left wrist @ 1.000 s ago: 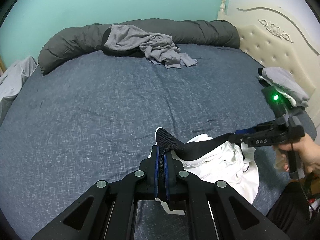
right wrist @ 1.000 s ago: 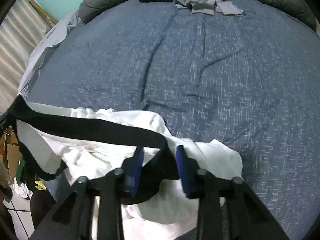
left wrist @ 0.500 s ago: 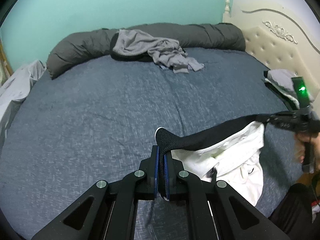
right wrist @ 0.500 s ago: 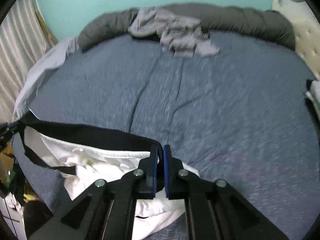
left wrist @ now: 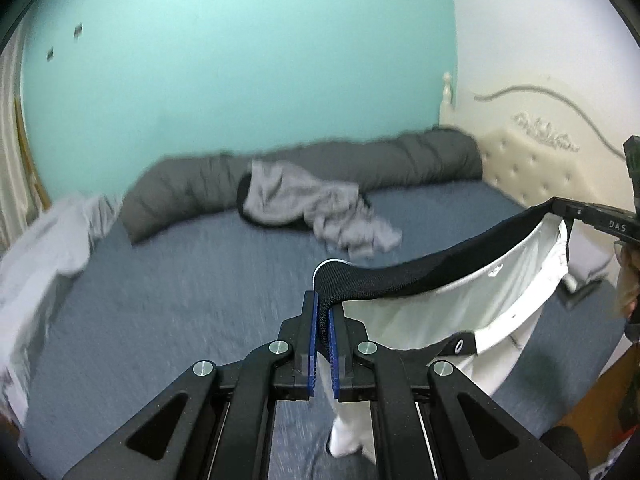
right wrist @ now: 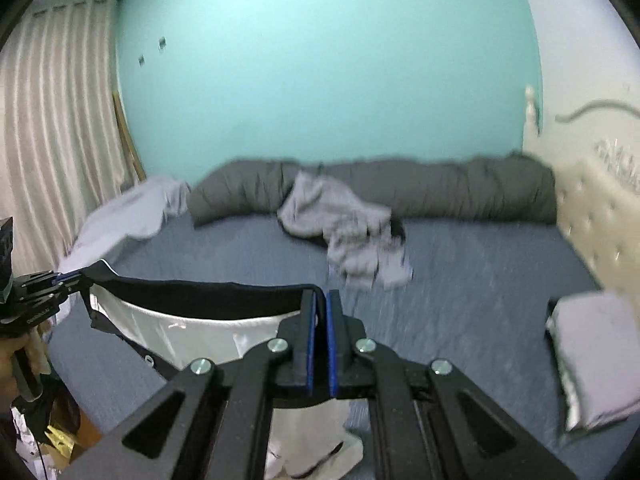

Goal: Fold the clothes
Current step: 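Raise the white polo shirt high and let it hang open from both grippers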

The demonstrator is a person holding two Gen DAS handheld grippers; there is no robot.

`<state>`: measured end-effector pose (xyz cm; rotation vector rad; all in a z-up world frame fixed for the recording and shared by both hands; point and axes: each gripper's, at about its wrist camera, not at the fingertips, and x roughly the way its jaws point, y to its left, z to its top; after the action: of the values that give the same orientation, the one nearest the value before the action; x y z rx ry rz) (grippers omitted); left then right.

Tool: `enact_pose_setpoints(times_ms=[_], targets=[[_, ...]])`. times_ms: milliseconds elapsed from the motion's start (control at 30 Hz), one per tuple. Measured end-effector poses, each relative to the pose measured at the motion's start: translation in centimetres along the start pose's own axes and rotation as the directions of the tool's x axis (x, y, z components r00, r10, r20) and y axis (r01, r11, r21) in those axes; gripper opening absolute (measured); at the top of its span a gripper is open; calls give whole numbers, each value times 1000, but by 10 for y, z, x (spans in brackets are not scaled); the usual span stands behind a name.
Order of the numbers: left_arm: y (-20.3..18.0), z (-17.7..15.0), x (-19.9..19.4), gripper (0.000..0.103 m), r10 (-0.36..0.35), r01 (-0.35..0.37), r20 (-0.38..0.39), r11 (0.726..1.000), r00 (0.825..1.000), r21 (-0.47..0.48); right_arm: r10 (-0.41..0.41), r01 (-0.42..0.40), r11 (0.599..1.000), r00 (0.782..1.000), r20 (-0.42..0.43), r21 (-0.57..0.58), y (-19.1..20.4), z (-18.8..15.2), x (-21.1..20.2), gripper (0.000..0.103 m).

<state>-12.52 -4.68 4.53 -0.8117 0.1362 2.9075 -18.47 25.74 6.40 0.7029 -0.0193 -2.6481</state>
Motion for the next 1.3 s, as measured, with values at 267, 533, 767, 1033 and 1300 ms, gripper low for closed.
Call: enact_pose_setpoints(times_ms=[267, 533, 767, 1033, 1300], targets=[[-14, 102, -93, 5, -8, 3, 165, 999, 986, 34, -22, 34, 997, 987, 162, -71, 19, 91, -90, 4], [-29, 167, -187, 5, 20, -46, 312, 996, 950, 78, -23, 65, 989, 956, 291, -134, 47, 150, -174, 4], [-31, 194, -244, 5, 44, -81, 382, 993, 923, 82, -22, 77, 986, 938, 347, -145, 62, 179, -226, 4], [-26, 189, -267, 5, 46, -84, 393, 993, 918, 82, -1, 63, 984, 936, 352, -165, 73, 171, -249, 4], [-30, 172, -232, 5, 45, -78, 312, 992, 949, 94, -10, 52, 987, 965, 263, -153, 73, 155, -218, 4]])
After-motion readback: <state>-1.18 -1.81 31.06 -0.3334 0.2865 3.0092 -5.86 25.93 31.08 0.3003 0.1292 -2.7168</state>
